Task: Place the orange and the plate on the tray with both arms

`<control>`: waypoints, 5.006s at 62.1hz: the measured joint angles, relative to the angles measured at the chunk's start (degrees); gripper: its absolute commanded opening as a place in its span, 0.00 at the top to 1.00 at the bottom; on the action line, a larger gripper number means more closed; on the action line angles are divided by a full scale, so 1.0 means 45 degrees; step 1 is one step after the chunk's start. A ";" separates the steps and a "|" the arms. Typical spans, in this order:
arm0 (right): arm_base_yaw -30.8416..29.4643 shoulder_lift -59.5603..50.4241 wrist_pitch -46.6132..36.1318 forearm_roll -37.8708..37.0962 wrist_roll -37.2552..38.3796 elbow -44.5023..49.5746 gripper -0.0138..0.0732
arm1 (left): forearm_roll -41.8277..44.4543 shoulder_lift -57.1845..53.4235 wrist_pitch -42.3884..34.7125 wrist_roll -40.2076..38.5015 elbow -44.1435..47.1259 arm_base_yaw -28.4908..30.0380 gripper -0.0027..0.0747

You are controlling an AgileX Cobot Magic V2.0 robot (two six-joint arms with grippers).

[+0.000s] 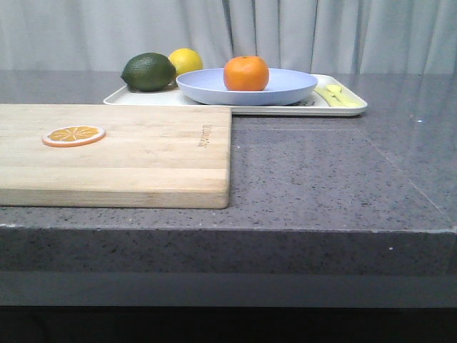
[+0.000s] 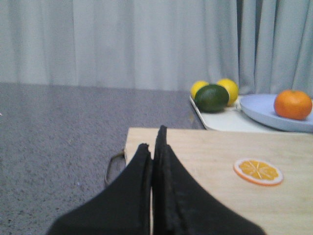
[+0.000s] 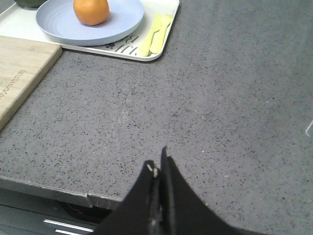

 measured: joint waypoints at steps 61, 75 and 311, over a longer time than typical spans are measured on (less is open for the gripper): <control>0.0000 0.0000 -0.0024 0.0000 0.0000 0.0000 0.92 | 0.0638 -0.0050 0.0768 -0.1238 0.0000 0.0368 0.99; 0.0000 0.0000 -0.0024 0.0000 0.0000 0.0000 0.92 | 0.0662 -0.0050 0.0768 -0.1238 0.0000 0.0368 0.99; -0.0944 -0.4660 -1.0288 0.0243 -0.0022 0.9208 0.92 | 0.0581 -0.0050 0.0714 -0.1011 0.0000 0.0368 0.99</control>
